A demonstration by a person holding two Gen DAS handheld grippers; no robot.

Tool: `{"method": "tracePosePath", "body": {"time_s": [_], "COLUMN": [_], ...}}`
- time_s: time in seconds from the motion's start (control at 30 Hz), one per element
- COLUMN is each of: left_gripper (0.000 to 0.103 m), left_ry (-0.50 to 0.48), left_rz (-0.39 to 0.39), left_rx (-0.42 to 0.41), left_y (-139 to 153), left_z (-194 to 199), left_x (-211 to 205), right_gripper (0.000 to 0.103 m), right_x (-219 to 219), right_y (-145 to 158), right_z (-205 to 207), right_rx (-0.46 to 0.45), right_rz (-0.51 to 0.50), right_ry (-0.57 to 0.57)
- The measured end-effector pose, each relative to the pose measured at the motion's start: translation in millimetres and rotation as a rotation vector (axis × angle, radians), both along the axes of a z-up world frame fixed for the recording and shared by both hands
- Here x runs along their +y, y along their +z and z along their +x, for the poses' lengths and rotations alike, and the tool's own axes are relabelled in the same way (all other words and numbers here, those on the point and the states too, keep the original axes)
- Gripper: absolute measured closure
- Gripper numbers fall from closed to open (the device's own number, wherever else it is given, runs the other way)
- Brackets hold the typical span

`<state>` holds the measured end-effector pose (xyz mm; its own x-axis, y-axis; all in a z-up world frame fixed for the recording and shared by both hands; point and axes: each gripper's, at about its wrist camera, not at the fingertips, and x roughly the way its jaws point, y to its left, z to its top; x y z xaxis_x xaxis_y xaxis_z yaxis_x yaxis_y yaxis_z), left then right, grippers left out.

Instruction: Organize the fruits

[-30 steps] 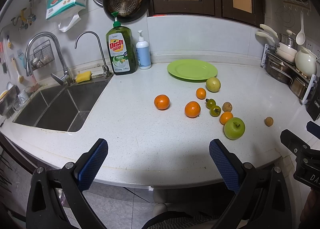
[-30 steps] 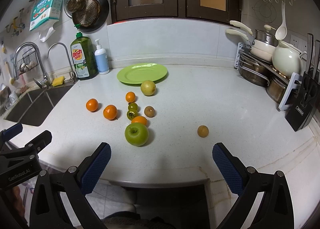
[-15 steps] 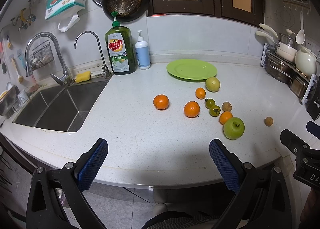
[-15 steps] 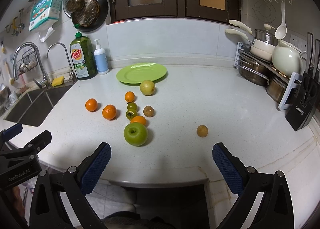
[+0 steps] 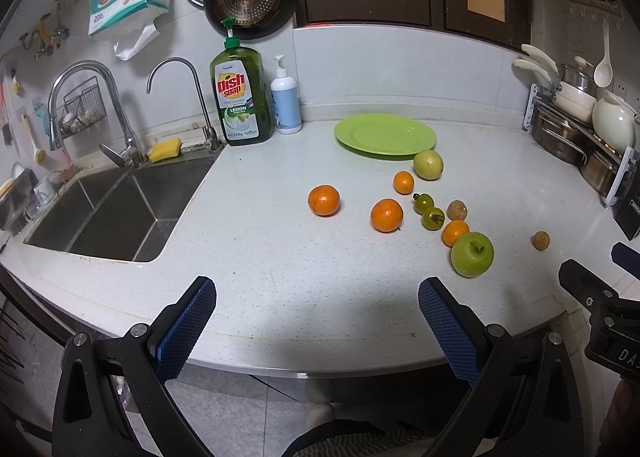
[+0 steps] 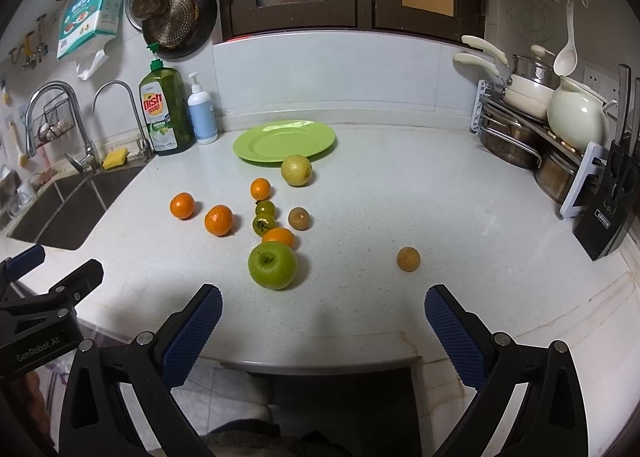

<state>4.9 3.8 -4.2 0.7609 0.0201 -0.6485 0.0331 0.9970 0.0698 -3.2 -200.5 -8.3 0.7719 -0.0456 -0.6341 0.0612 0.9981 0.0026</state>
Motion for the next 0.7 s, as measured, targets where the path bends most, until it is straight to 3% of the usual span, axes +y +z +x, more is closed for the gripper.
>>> {"method": "tracePosePath", "body": {"time_s": [0.33, 0.7], "left_gripper": [0.013, 0.023], "left_ry": [-0.088, -0.303], "left_rz": [0.021, 0.062], "left_rx": [0.022, 0.065], "left_y": [-2.2, -14.7], "left_z": [30.0, 95.5], "left_x": [4.0, -8.3], "right_gripper": [0.001, 0.006], "right_x": [14.1, 23.6], "right_y": [-12.6, -36.2], "right_z": [19.9, 63.2], "right_rx": [0.059, 0.154], "right_rz": [0.027, 0.088], "right_ry": [0.014, -0.063]}}
